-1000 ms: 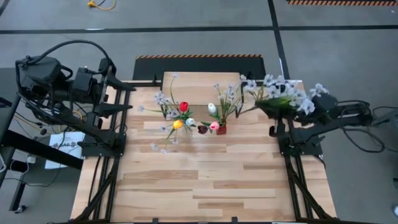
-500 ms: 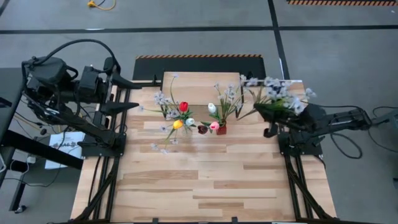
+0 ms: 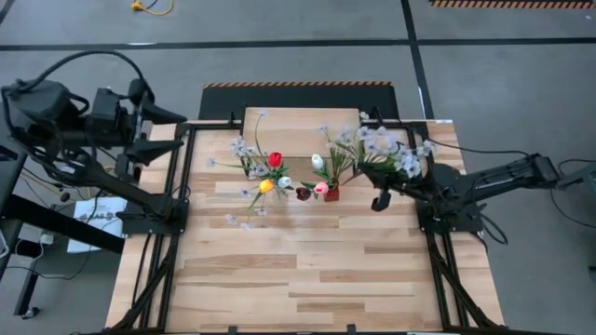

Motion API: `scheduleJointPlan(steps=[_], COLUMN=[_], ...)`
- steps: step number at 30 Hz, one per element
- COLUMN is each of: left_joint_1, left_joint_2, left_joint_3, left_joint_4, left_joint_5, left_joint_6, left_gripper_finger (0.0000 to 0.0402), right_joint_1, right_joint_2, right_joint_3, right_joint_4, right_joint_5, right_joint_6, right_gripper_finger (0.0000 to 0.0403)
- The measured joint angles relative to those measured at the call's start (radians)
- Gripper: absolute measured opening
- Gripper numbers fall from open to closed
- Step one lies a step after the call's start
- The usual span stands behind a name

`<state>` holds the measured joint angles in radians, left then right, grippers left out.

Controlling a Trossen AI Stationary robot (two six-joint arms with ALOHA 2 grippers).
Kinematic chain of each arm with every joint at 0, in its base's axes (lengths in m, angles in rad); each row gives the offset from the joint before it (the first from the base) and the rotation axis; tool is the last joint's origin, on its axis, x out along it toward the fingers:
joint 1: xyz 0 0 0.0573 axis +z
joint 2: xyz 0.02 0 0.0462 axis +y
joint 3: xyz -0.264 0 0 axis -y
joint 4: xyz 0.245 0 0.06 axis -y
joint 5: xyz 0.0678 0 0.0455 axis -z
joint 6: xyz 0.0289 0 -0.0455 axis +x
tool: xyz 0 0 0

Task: Pick and place flowers into a vace then onto a shelf
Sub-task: Put the white flower into the red vase

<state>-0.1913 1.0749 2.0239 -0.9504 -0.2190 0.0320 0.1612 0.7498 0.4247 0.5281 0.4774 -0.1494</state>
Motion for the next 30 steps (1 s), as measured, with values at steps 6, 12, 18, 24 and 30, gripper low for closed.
scheduleJointPlan(steps=[6, 12, 18, 24, 30], left_joint_1=[0.0, 0.0, 0.0, 0.0, 0.0], left_joint_2=[-0.01, 0.006, 0.023, 0.027, 0.027], left_joint_3=[0.0, 0.0, 0.0, 0.0, 0.0], left_joint_4=[-0.168, -0.31, -0.366, -0.366, -0.361], left_joint_5=[-0.059, -0.122, -0.125, -0.078, -0.076], left_joint_6=[-0.058, -0.127, -0.163, -0.14, -0.123], left_gripper_finger=[0.0219, 0.0219, 0.0219, 0.0219, 0.0219], right_joint_1=[0.0, 0.0, -0.007, -0.061, -0.08], right_joint_2=[0.038, 0.037, 0.044, 0.087, 0.155], right_joint_3=[0.0, 0.0, 0.0, 0.001, 0.001], right_joint_4=[0.064, 0.064, 0.064, 0.064, 0.12], right_joint_5=[0.007, 0.02, 0.022, 0.022, 0.019], right_joint_6=[-0.012, -0.008, -0.008, 0.03, 0.039], right_gripper_finger=[0.0, 0.0, 0.0, 0.0, 0.0])
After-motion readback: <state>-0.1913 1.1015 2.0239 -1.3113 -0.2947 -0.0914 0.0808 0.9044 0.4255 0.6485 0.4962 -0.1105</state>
